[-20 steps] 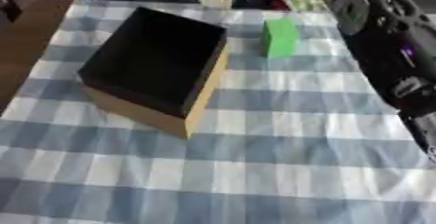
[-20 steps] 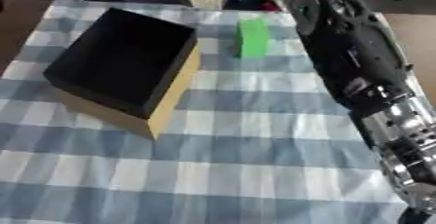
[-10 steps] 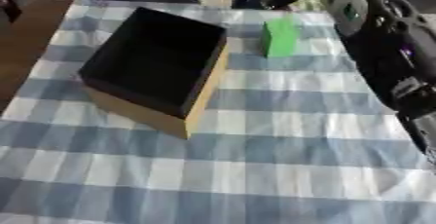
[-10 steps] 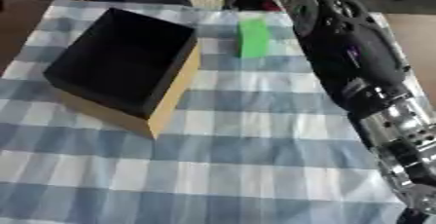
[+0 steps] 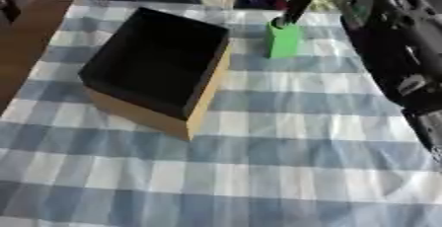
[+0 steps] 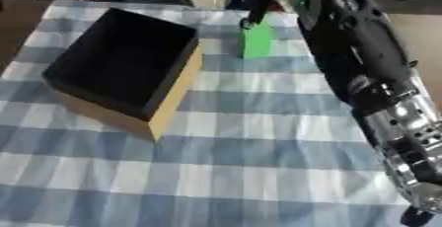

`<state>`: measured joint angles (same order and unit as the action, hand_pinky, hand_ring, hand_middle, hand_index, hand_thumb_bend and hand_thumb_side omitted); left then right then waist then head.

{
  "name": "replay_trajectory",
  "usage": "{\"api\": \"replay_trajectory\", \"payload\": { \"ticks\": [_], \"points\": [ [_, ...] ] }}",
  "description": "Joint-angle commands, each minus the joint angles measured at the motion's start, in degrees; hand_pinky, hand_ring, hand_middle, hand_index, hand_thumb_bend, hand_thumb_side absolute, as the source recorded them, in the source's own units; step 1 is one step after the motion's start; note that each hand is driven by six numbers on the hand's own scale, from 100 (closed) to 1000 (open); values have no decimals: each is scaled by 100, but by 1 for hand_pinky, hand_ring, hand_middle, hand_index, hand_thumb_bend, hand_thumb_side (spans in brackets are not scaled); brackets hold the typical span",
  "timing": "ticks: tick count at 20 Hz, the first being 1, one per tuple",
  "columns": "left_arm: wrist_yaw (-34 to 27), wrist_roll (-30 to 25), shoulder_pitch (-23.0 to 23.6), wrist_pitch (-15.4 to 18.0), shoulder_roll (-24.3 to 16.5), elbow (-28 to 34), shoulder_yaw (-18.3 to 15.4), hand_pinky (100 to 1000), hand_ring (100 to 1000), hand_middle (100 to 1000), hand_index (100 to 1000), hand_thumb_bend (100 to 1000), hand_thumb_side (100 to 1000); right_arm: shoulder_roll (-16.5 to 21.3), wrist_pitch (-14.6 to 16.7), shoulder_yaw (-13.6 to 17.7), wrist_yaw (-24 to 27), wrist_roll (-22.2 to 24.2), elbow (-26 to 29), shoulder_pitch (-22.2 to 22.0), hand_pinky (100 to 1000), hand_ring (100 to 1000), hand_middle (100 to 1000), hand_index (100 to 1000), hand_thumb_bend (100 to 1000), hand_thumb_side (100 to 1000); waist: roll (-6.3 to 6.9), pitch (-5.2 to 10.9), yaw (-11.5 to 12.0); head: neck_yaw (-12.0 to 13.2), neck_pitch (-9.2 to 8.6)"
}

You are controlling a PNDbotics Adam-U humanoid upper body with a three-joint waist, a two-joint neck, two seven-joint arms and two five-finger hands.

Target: Pick up objects on the table and place them in the box.

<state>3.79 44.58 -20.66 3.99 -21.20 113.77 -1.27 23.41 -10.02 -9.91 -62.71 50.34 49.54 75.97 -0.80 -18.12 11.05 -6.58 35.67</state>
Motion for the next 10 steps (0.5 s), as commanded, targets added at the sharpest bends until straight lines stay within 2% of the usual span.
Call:
{"api": "replay_trajectory", "payload": {
  "ticks": [1, 7, 10],
  "points": [
    [13, -23, -65, -7, -129, 82, -4, 615, 705, 575, 717, 246, 391, 131, 16, 40, -281, 150, 89, 159, 1000, 1000, 958, 1000, 367, 209, 21, 145, 9, 14, -1],
    [21, -30, -65, -2, -142, 82, -5, 614, 705, 575, 717, 244, 388, 144, 22, -9, -559, 163, -141, 166, 1000, 1000, 976, 1000, 434, 226, -1, 144, -5, 21, 8],
    [22, -30, -72, 1, -153, 82, -6, 614, 705, 575, 716, 244, 389, 158, 78, 0, -673, 163, -141, 151, 1000, 1000, 971, 1000, 452, 206, -21, 127, -14, 32, -5]
  ]
}}
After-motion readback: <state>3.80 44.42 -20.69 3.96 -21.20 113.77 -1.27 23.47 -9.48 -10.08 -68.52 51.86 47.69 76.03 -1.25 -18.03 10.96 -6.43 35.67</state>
